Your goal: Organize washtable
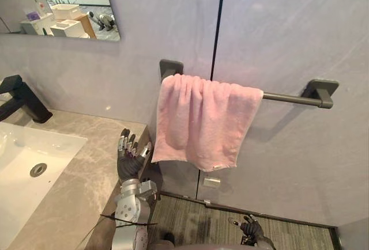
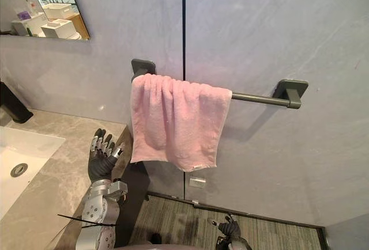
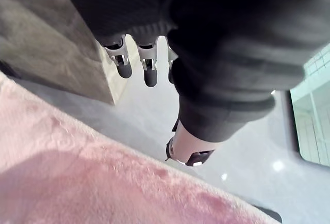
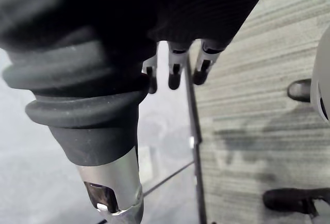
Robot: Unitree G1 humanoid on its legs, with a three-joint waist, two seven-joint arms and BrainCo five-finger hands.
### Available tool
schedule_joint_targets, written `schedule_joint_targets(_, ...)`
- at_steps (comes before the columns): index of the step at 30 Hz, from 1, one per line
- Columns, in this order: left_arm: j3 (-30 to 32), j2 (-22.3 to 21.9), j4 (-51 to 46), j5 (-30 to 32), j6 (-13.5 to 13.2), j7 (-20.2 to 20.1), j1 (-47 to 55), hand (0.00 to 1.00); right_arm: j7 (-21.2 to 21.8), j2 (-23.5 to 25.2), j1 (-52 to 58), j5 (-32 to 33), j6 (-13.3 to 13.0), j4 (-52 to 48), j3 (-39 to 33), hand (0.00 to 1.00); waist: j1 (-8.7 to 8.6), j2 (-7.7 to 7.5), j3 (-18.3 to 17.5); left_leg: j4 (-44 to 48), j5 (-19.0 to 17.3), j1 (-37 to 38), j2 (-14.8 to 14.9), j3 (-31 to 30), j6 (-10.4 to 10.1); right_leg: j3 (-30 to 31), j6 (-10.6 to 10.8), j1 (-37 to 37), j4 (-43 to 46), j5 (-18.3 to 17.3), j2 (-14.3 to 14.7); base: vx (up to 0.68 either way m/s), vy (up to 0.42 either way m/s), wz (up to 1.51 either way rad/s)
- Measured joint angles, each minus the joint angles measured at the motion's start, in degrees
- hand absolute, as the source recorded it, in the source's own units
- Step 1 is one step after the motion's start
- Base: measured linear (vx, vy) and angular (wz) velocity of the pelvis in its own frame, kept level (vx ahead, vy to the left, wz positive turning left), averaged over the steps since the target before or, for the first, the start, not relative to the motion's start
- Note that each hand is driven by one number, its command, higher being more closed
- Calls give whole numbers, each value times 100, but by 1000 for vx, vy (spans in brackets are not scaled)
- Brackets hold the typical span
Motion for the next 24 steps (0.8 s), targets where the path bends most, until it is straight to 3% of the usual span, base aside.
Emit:
schedule_joint_targets(20,-240,672,1730,201,52,-137,-892,0,7,-6,-118,-166,31,86,-57,0,-182,-27,-70,-180,70,146,61,178,-23,262,-100,-5,-238,87,150,-3,-17,-6)
schedule_joint_targets(21,-240,680,1784,203,55,-146,-893,100,7,-8,-124,-170,31,90,-58,0,-185,-31,-67,-180,70,146,64,181,-24,268,-100,-8,-239,87,154,-22,-16,-5)
schedule_joint_targets(24,-280,726,2031,204,85,-172,-893,100,8,-39,-191,-171,39,187,-57,0,-231,-42,-62,-180,68,132,70,191,-25,299,-100,-33,-245,87,163,-13,-16,-3)
